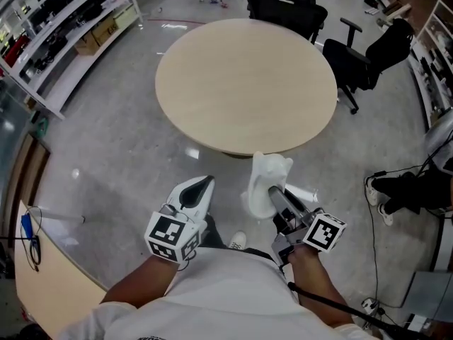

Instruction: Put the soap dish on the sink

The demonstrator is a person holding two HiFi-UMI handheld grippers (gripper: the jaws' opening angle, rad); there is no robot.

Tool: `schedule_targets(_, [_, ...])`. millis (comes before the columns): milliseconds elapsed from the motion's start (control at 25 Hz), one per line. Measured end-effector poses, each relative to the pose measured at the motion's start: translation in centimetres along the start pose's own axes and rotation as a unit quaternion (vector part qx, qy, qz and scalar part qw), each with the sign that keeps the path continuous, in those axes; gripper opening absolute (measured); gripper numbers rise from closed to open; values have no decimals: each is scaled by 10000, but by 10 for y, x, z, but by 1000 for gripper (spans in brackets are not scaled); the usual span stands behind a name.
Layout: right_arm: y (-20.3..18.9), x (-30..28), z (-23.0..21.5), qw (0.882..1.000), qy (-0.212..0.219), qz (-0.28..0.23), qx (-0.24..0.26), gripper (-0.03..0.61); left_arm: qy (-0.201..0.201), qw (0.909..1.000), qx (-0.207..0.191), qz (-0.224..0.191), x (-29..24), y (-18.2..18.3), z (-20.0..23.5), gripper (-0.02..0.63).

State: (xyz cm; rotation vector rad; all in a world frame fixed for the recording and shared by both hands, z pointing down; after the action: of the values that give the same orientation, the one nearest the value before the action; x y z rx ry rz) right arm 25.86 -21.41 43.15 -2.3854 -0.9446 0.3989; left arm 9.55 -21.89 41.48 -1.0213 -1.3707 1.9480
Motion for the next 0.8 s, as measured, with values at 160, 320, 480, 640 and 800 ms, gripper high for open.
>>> schedule_targets(160, [4,-6,-7,10000,-19,-5,24,140,21,10000,27,2,-7,-2,8,8])
schedule_targets(320, [13,-17,-12,10000,-41,2,16,140,22,10000,14,-19,-20,5,17,8])
schedule_targets(480, [19,-29,-18,9999,-102,14,1,140,37,10000,-1,-23,-31,10,32,8])
schedule_targets(640, [24,-45,-27,9998,-185,20,15,140,9,10000,30,34,-43,11,47,8])
schedule_targets(800, [28,-62,-36,9994,-328,92,-37,140,-40,10000,26,86,-58,18,65,8])
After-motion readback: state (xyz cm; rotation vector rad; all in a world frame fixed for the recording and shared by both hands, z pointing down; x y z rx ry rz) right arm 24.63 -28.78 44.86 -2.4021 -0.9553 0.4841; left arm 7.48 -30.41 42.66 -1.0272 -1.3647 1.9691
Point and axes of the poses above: the fingertips, and each gripper's own axes: x backward along the fingers, z to its left, y out of its top, the point moved 1 cm from there along x, backward along the fingers, and after that the axes turned 3 degrees about x, right-handed, at the moved point
